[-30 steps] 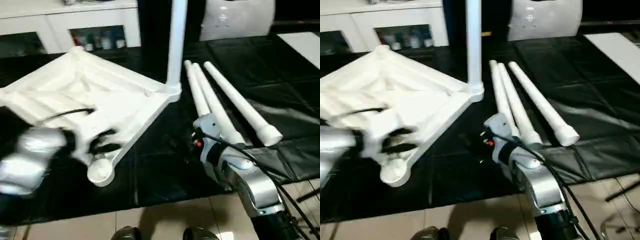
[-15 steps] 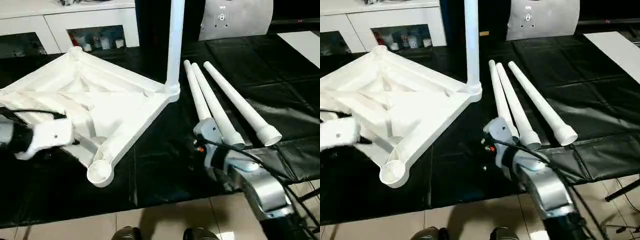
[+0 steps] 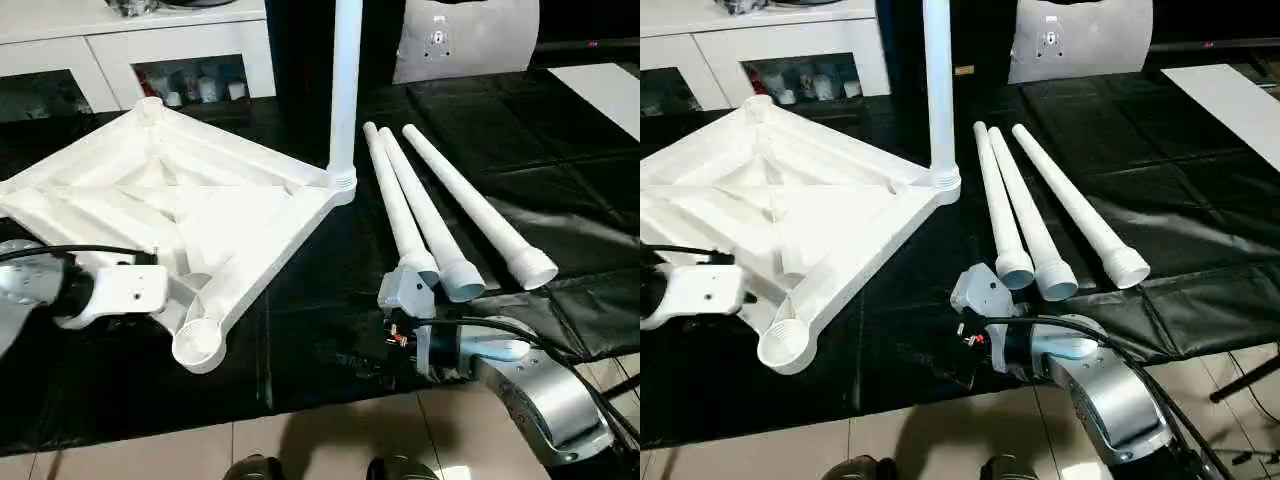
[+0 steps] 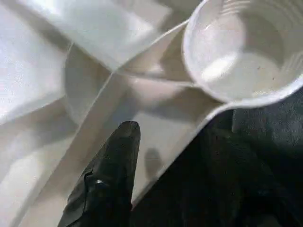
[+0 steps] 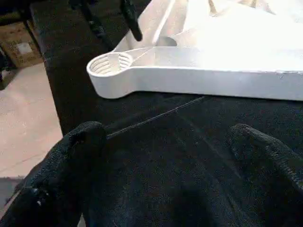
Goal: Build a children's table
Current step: Rotate table base
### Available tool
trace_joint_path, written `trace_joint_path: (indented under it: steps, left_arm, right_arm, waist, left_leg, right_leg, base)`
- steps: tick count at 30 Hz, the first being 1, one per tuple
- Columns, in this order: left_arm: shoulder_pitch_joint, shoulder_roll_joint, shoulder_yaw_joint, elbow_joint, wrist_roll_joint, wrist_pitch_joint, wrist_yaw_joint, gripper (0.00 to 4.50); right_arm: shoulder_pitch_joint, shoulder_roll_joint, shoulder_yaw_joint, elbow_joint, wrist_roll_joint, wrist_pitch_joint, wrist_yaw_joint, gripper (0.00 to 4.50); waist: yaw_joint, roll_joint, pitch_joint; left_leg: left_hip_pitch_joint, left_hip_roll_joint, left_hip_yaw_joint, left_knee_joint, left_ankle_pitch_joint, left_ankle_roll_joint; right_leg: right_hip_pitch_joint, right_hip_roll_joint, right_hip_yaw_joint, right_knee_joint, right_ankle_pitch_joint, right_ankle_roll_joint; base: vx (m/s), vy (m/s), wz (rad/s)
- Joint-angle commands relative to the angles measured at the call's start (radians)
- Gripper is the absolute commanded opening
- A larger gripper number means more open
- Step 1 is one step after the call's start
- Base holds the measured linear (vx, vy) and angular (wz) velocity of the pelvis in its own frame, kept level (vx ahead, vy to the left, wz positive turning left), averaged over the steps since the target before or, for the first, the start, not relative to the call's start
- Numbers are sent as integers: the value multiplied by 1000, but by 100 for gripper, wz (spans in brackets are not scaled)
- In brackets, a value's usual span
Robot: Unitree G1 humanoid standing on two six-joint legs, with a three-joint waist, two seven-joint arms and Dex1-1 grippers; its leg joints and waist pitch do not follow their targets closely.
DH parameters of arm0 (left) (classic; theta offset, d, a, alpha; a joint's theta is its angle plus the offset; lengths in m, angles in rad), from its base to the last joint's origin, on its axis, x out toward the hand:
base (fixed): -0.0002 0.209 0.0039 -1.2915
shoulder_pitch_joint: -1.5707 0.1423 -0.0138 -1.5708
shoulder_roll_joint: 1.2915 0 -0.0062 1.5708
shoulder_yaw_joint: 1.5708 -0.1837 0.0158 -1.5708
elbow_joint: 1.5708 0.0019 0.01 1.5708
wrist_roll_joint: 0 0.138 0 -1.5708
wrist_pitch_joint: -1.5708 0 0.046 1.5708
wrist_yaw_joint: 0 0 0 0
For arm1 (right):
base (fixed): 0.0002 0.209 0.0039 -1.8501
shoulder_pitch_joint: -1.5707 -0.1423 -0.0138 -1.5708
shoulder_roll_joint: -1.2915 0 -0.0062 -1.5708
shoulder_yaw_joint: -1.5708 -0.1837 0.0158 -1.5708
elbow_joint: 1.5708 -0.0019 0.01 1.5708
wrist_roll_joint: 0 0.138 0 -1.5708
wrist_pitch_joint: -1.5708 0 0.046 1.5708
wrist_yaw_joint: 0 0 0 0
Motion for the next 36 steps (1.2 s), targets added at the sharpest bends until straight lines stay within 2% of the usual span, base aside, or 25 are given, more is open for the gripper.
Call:
trace_joint_path:
  steps: [1, 4, 7, 8, 11, 12, 13, 14, 16, 17, 18, 21, 24, 27, 28, 29, 30, 32, 33, 34, 36]
  left_arm:
    - [-15, -17, -21, 8, -4, -4, -27, 211]
    - [-22, -45, -29, -18, -38, 21, -67, 201]
    - [-30, -71, -50, -48, -65, 48, -106, 166]
    - [-39, -88, -59, -54, -72, 61, -118, 166]
    - [-56, -124, -70, -66, -81, 96, -120, 148]
    - [-67, -149, -76, -78, -83, 124, -122, 131]
    - [-70, -155, -78, -80, -83, 129, -121, 131]
    - [-78, -173, -83, -83, -83, 133, -118, 119]
    - [-89, -199, -91, -83, -77, 155, -110, 113]
    - [-97, -219, -101, -81, -66, 174, -104, 106]
    - [-102, -231, -110, -76, -55, 184, -99, 86]
    - [-112, -254, -125, -58, -32, 191, -84, 81]
    - [-121, -277, -147, -30, -5, 216, -71, 50]
    - [-126, -279, -168, -12, 20, 243, -71, 40]
    - [-134, -294, -167, 14, 30, 300, -53, 30]
    - [-134, -294, -167, 14, 30, 300, -53, 30]
    - [-139, -311, -153, 25, 18, 335, -37, 28]
    - [-149, -378, -80, 36, -52, 435, 27, 27]
    - [-151, -395, -62, 38, -62, 454, 49, 26]
    - [-161, -424, -35, 52, -65, 493, 100, 25]
    - [-168, -435, -29, 71, -49, 500, 137, 24]
  right_arm:
    - [-9, -11, 4, -38, 25, 15, 17, 450]
    - [-10, -24, 3, -46, 32, 22, 30, 450]
    - [-8, -43, 2, -60, 41, 32, 47, 450]
    - [-6, -53, 0, -65, 44, 38, 55, 450]
    - [-7, -70, 1, -71, 41, 52, 63, 450]
    - [-7, -80, 1, -74, 39, 56, 62, 450]
    - [-7, -83, 1, -75, 40, 57, 62, 450]
    - [-5, -90, -3, -77, 41, 57, 63, 450]
    - [-2, -98, -8, -79, 42, 60, 65, 450]
    - [-2, -105, -11, -82, 40, 63, 65, 450]
    - [-1, -109, -14, -84, 40, 65, 66, 450]
    - [-2, -119, -19, -89, 45, 70, 69, 450]
    - [-2, -128, -24, -95, 51, 76, 72, 450]
    - [-4, -134, -26, -96, 54, 78, 72, 450]
    - [-9, -136, -28, -94, 58, 78, 70, 450]
    - [-9, -136, -28, -94, 58, 78, 70, 450]
    - [-12, -137, -29, -94, 60, 80, 69, 450]
    - [-13, -138, -33, -96, 71, 92, 73, 450]
    - [-12, -139, -33, -98, 74, 94, 75, 450]
    - [-12, -140, -34, -99, 80, 97, 77, 450]
    - [-15, -139, -34, -95, 79, 97, 76, 450]
  waist:
    - [-1, 12, -67]
    - [0, 11, -67]
    - [1, 10, -67]
    - [3, 14, -66]
    - [6, 9, -68]
    - [4, 12, -68]
    - [4, 8, -68]
    - [2, 7, -66]
    - [1, 4, -67]
    - [1, 8, -67]
    - [1, 6, -67]
    - [0, 5, -67]
    - [-4, 2, -68]
    - [-5, 1, -65]
    - [-6, 0, -62]
    - [-7, 3, -59]
    - [-10, 2, -52]
    - [-11, 1, -49]
    - [-13, -3, -49]
    - [-14, -5, -50]
    - [-24, -5, -54]
  left_leg:
    - [25, 60, -30, -77, -255, 8]
    - [24, 61, -30, -76, -243, 14]
    - [24, 61, -29, -75, -240, 16]
    - [27, 62, -29, -75, -243, 17]
    - [23, 61, -29, -73, -228, 19]
    - [22, 60, -29, -73, -224, 20]
    - [22, 60, -29, -71, -222, 22]
    - [19, 57, -28, -71, -221, 26]
    - [19, 56, -27, -68, -215, 29]
    - [19, 56, -28, -68, -211, 31]
    - [21, 57, -28, -68, -209, 32]
    - [18, 57, -30, -68, -212, 36]
    - [15, 55, -30, -66, -205, 42]
    - [17, 52, -29, -65, -215, 47]
    - [18, 51, -28, -66, -225, 47]
    - [23, 51, -29, -68, -246, 42]
    - [29, 49, -29, -68, -285, 35]
    - [42, 42, -30, -63, -325, 25]
    - [41, 41, -31, -62, -326, 22]
    - [35, 37, -34, -62, -317, 25]
    - [27, 38, -40, -65, -316, 32]
  right_leg:
    - [41, -92, 64, -81, -288, -169]
    - [41, -93, 64, -79, -268, -179]
    - [42, -94, 64, -78, -265, -188]
    - [42, -93, 64, -80, -271, -187]
    - [46, -95, 63, -77, -253, -190]
    - [46, -95, 63, -77, -249, -192]
    - [47, -95, 63, -79, -252, -191]
    - [48, -93, 62, -80, -262, -188]
    - [50, -94, 62, -83, -284, -180]
    - [49, -93, 61, -84, -289, -176]
    - [48, -91, 60, -85, -287, -174]
    - [50, -91, 59, -85, -288, -172]
    - [53, -92, 58, -85, -290, -170]
    - [49, -91, 58, -93, -354, -150]
    - [47, -90, 57, -96, -386, -141]
    - [46, -91, 57, -101, -429, -132]
    - [41, -91, 55, -109, -502, -117]
    - [35, -94, 51, -124, -615, -88]
    - [36, -95, 50, -125, -634, -80]
    - [40, -95, 46, -127, -654, -66]
    - [42, -93, 43, -125, -630, -54]
  base:
    - [0, 0, 0]
    - [0, 0, 0]
    - [0, 0, 0]
    - [0, 0, 0]
    - [0, 0, 0]
    - [0, 0, 0]
    - [0, 0, 0]
    - [0, 0, 0]
    - [0, 0, 0]
    - [0, 0, 0]
    - [0, 0, 0]
    - [0, 0, 0]
    - [0, 0, 0]
    - [0, 0, 0]
    - [0, 0, 0]
    - [0, 0, 0]
    - [0, 0, 0]
    - [0, 0, 0]
    - [0, 0, 0]
    - [0, 0, 0]
    - [0, 0, 0]
